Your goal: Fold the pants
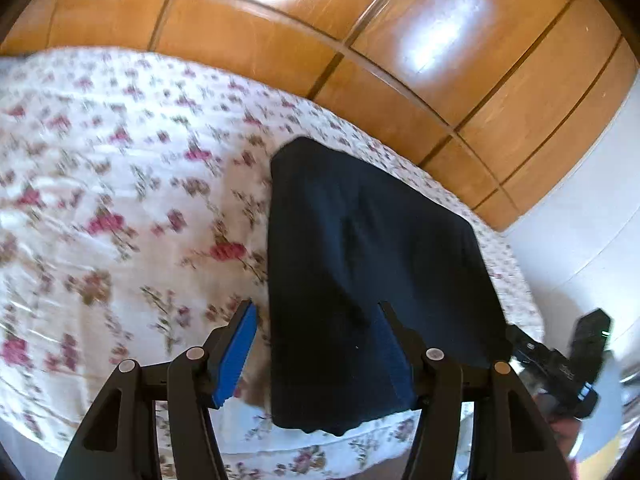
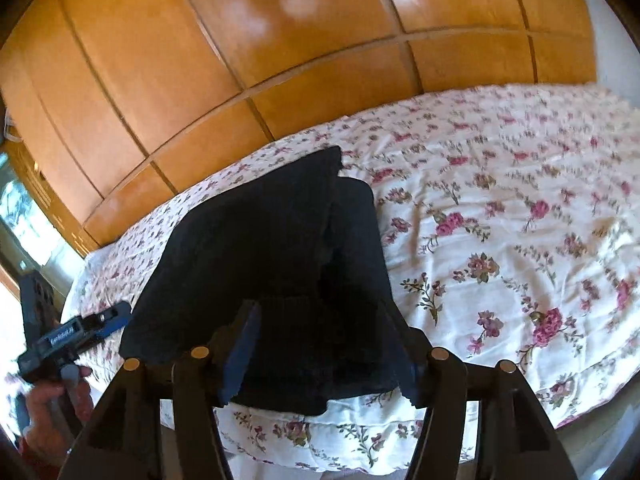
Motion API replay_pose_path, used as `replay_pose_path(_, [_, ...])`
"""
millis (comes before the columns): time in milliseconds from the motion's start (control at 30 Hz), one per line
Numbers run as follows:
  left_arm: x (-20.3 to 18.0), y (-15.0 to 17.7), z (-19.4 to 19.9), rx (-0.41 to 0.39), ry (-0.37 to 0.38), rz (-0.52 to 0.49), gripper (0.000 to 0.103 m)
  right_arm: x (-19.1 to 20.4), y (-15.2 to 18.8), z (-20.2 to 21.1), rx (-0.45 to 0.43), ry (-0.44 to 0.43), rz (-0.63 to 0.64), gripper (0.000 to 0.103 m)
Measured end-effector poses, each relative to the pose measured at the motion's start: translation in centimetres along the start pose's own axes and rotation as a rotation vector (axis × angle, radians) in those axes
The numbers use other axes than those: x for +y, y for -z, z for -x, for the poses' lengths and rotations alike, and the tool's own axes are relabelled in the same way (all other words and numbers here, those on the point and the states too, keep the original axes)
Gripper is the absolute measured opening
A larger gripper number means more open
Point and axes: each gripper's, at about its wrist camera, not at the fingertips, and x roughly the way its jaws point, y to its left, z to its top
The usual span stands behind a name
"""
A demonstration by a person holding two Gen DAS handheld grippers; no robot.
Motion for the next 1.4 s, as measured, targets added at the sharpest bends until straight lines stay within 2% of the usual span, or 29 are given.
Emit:
replay_pose_path(167, [0.4,0.2,-1.1,0.049,0.061,0.015,0.062,-2.0,-1.3,-1.9,0.047,-0.043,-0.069,0.066])
replay_pose_path(400, [0.6,-0.4,-2.8,0.127,0.11,0.017,0.069,-3.9,-2.5,-4.9,0.147,-0.184,-0.159,0.075])
replay_pose_path(567, [0.9,0.0,-4.1,0.15,0.158,0.067,0.07,-3.8,-2.5,-6.2,0.158,-0.189,-0.178,0.073])
replay_pose_path(633, [0.1,0.2,-4.0,0.132,0.138,0.043,0.065,-3.0,-2.5,-6.1,0.155,-0.163,-0.13,0.069])
replay_pose_path(767, [-2.5,0.6,-2.8,0.079,0.061,-0.1,0.052,-2.1,-2.6,-5.2,0.12,-0.147,-0.069,0.053])
replay_pose_path(1000, [-5.4,-0.5,-0.5,-0.035,-0.001,-0.219,0.048,0.7,-3.6,-3.2,0.029,-0.132,0.058,0.046])
replay_pose_path(1200, [-5.9,-4.2,0.4,-0.137,-0.022,-0.264,0.048,2.3,-6.7,-3.9,-0.058,-0.178,0.091,0.046])
replay_pose_path(1400, [-5.3,-10.5,-2.8,-0.166,-0.067,-0.255,0.048,4.2,-12.0,-8.2,-0.099,-0.185,0.14,0.046])
